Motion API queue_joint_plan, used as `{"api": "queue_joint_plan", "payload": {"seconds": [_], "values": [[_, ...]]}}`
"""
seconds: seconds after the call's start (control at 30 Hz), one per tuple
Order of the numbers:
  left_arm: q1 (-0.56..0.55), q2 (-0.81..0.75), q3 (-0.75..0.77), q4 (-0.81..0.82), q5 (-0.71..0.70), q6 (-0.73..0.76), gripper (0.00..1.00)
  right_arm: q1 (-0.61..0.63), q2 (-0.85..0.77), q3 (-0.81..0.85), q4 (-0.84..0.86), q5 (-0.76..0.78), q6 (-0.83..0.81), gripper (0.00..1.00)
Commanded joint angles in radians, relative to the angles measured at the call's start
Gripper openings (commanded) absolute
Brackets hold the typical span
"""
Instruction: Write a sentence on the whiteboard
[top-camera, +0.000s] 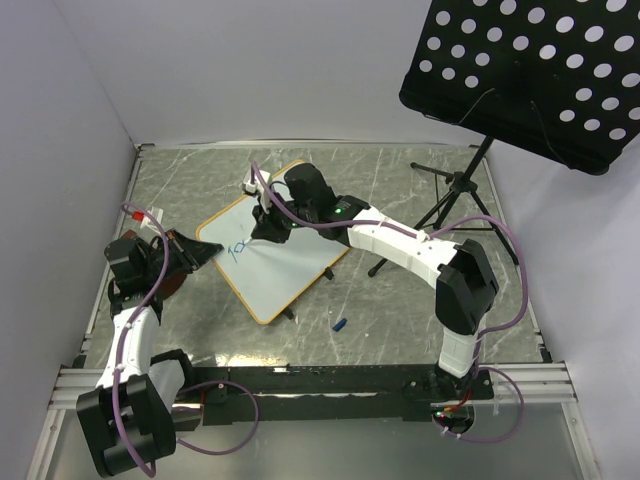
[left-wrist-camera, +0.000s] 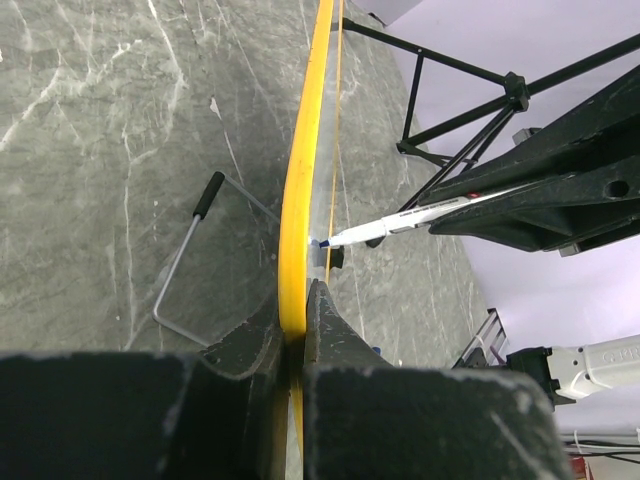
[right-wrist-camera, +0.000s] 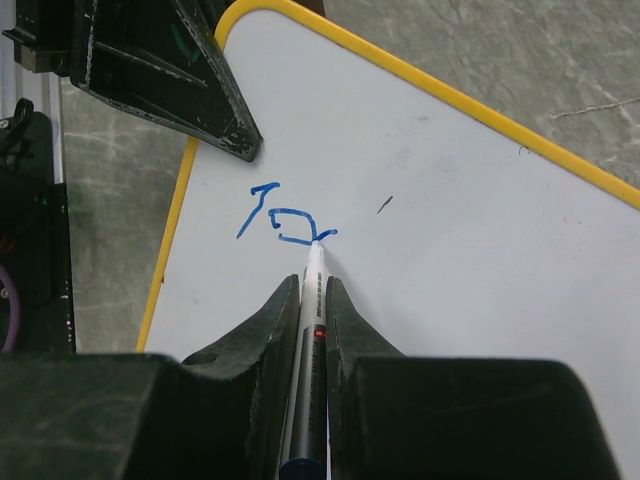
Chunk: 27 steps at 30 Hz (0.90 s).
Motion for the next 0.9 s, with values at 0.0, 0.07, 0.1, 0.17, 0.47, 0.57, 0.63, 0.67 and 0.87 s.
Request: {"api": "queue_joint_plan", "payload": {"seconds": [0.0, 0.07, 0.1, 0.17, 0.47, 0.57, 0.63, 0.67, 0.87], "values": [[-0.003, -0.003, 0.018, 0.048, 0.001, 0.095, 0.01, -0.006, -0.038, -0.026, 0.020, 0.004, 0.000, 0.00], [-0.004, -0.005, 0.018, 0.048, 0.001, 0.094, 0.01, -0.006, -0.041, -0.031, 0.020, 0.004, 0.002, 0.00], [-0.003, -0.005, 0.018, 0.048, 0.001, 0.095, 0.01, -0.006, -0.041, -0.032, 0.020, 0.005, 0.000, 0.00], [-0.003, -0.005, 0.018, 0.047, 0.002, 0.095, 0.01, -0.006, -0.041, -0.032, 0.017, 0.011, -0.004, 0.00], [-0.003, -0.005, 0.018, 0.048, 0.002, 0.095, 0.01, -0.015, -0.053, -0.028, 0.025, 0.036, -0.009, 0.00], [-0.003, -0.005, 0.017, 0.051, 0.004, 0.094, 0.01, -0.020, -0.052, -0.023, 0.025, 0.040, -0.007, 0.00], [-0.003, -0.002, 0.017, 0.051, 0.004, 0.092, 0.01, -0.024, -0.052, -0.018, 0.026, 0.042, -0.007, 0.00], [-0.003, -0.003, 0.017, 0.054, 0.005, 0.092, 0.01, -0.024, -0.047, -0.014, 0.026, 0.042, -0.006, 0.00], [-0.003, -0.003, 0.016, 0.056, 0.005, 0.089, 0.01, -0.034, -0.035, 0.015, 0.025, 0.050, -0.001, 0.00]]}}
